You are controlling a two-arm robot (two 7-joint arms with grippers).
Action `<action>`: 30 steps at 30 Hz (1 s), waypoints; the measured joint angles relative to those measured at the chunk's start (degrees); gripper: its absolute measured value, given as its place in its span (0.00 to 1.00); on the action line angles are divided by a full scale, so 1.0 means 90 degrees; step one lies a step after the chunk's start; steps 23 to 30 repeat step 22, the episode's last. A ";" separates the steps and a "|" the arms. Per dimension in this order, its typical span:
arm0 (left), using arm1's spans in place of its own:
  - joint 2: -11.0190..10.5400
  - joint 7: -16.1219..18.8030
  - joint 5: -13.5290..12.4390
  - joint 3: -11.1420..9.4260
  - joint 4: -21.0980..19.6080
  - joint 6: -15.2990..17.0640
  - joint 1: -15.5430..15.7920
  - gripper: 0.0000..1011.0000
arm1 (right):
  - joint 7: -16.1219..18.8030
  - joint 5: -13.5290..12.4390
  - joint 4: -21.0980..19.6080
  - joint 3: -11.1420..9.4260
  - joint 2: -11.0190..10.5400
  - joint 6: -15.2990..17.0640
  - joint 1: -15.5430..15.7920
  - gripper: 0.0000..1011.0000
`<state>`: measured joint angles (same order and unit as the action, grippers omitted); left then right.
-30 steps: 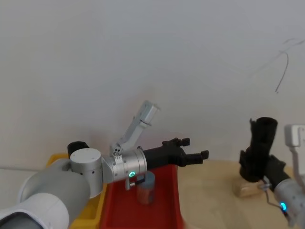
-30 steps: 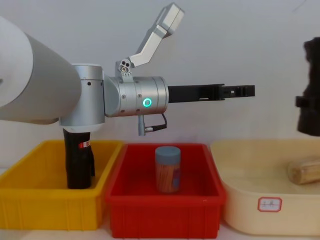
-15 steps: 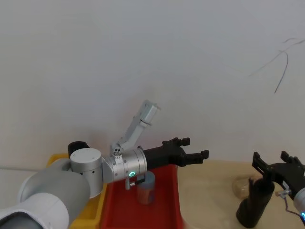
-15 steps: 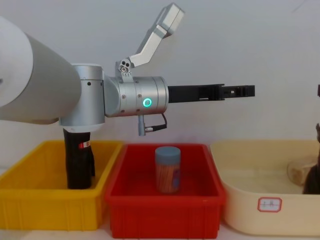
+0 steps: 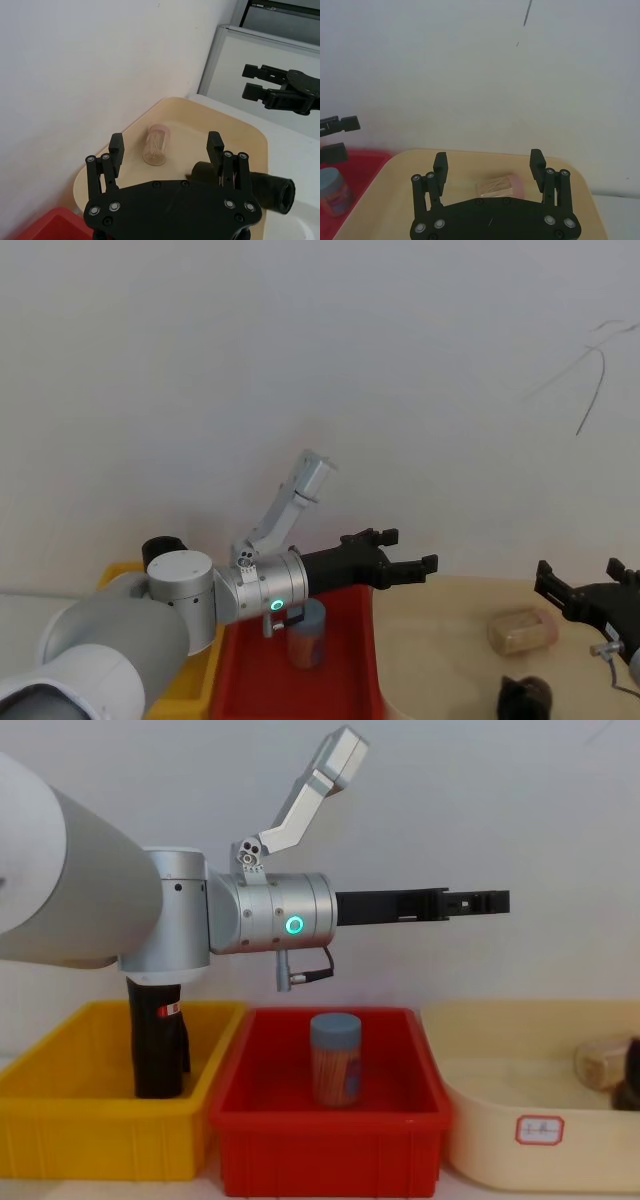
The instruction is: Pick up the garbage bag with the one hand and transfer it to the other hand.
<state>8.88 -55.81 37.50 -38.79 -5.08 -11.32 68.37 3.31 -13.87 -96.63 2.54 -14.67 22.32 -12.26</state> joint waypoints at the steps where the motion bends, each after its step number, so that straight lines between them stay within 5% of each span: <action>1: 0.0000 0.0000 0.0000 0.0000 0.0000 0.0000 0.0000 0.99 | -0.0001 -0.0001 -0.0012 -0.0003 -0.0001 0.0004 0.0007 0.99; 30: 0.0000 0.0000 0.0000 0.0000 0.0000 0.0000 0.0000 0.99 | -0.0019 -0.0005 -0.0154 -0.0037 -0.0022 0.0037 0.0093 0.99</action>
